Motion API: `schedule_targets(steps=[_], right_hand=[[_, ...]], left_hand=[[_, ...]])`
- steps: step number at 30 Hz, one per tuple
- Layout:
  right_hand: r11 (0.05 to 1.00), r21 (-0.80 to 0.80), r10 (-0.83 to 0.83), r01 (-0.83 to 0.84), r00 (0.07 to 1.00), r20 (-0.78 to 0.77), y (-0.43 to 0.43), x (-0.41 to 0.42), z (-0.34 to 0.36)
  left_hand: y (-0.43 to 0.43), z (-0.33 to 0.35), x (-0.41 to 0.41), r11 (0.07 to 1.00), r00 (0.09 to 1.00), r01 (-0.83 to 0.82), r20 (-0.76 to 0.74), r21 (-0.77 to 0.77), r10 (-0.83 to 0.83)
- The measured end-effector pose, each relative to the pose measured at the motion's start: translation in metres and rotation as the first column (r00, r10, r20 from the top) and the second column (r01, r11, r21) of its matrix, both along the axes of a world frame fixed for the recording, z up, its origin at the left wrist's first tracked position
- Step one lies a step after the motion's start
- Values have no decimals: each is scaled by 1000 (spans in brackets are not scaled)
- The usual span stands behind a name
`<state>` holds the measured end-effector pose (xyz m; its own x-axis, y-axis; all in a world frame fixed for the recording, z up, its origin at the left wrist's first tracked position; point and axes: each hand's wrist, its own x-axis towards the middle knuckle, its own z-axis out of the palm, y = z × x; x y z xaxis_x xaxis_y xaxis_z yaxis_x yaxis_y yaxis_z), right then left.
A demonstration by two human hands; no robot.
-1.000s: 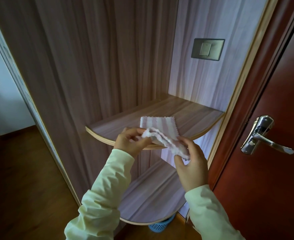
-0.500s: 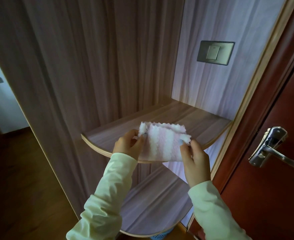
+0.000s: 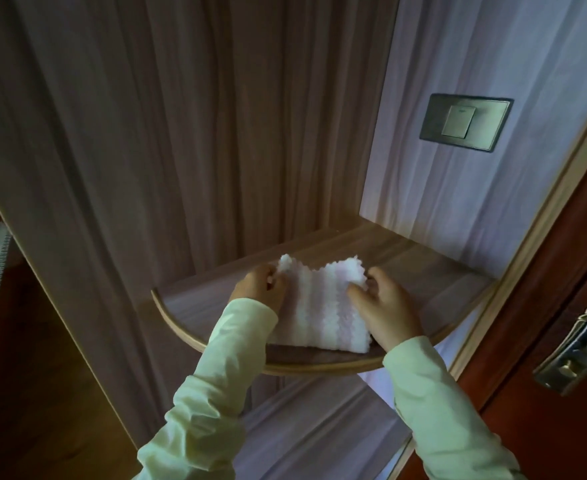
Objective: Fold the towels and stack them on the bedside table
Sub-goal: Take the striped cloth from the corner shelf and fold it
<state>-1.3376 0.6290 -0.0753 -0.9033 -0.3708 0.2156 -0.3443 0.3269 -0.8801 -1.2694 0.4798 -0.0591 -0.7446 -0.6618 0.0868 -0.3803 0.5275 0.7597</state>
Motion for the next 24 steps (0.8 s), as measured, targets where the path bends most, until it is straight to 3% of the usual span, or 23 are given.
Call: schedule_targets(steps=[3, 8, 13, 16, 24], right_hand=[[997, 76, -12, 7, 998, 64, -3, -10, -5], [985, 170, -4, -4, 999, 44, -6, -15, -2], [990, 57, 121, -128, 986, 119, 2, -17, 0], [980, -76, 193, -183, 969, 155, 8, -17, 4], [956, -107, 291, -274, 934, 209, 22, -9, 11]], left_hand=[[1, -3, -3, 999, 995, 32, 100, -21, -30], [-3, -7, -6, 992, 981, 49, 193, -117, -25], [-1, -8, -8, 988, 974, 83, 220, -131, -53], [1, -6, -6, 993, 990, 38, 138, -111, -23], [7, -10, 4, 999, 984, -13, -177, 35, 19]])
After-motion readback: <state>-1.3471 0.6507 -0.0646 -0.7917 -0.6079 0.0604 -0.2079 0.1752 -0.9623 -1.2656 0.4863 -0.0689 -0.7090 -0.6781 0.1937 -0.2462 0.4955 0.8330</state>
